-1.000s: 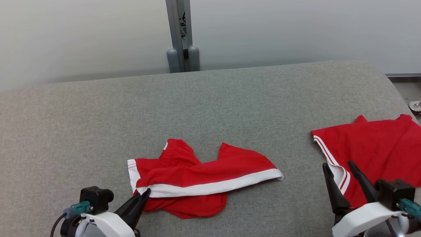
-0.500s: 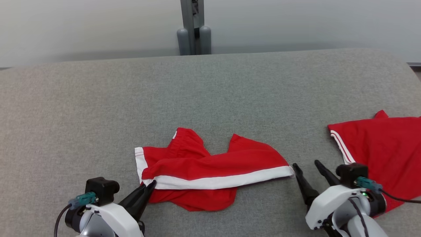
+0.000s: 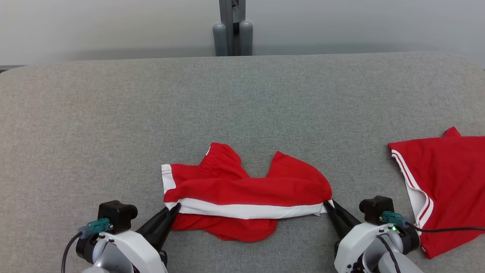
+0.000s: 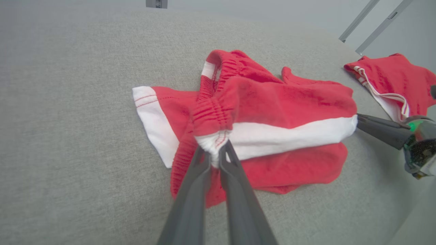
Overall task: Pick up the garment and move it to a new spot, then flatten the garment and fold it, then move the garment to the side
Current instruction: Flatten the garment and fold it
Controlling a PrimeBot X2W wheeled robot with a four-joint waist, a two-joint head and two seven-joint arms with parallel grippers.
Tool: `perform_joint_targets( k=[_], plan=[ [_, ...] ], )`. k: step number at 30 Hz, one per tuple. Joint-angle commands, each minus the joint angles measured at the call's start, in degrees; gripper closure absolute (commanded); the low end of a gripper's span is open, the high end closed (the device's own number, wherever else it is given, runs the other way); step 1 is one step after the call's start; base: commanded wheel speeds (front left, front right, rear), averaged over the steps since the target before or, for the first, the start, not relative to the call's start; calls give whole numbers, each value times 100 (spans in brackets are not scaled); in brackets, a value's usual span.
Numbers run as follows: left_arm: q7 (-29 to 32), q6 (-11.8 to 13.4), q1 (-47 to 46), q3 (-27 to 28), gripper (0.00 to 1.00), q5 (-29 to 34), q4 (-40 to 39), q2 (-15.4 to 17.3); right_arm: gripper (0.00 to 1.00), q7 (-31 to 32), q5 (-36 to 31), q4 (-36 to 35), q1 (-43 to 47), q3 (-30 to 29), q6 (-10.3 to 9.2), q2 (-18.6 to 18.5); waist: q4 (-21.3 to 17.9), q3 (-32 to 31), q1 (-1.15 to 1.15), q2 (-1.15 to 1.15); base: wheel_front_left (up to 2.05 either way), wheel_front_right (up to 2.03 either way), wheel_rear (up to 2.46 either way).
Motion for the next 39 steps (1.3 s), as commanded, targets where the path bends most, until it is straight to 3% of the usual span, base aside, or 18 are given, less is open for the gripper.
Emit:
perform_joint_targets(
  k=[1,8,16,24,29,33,39],
  plan=[
    [-90,-12,-134,37,100,-31,20,37,100,-92,104,193,30,43,-2,-16,3,-24,0,0,0,0,0],
    [-442,238,-208,172,100,152,-236,-13,100,-567,356,-286,-138,-309,-1,-180,-51,-168,0,0,0,0,0],
    [-622,685,-476,359,100,407,-1167,-61,100,-654,236,-2239,-54,-1008,-1,-410,-239,-424,0,0,0,0,0],
    [-548,1088,-799,480,100,728,-2348,-29,100,-73,-142,-4637,169,-1444,0,-463,-386,-643,0,0,0,0,0],
    [-394,1328,-833,473,100,1003,-3129,61,100,358,-368,-5710,430,-1641,1,-371,-431,-728,0,0,0,0,0],
    [-195,1521,-729,467,100,1215,-3674,148,100,648,-447,-6259,616,-1756,1,-279,-463,-746,0,0,0,0,0],
    [-23,1678,-712,477,100,1372,-4033,235,100,888,-450,-6475,693,-1810,1,-197,-481,-683,0,0,0,0,0]
  ],
)
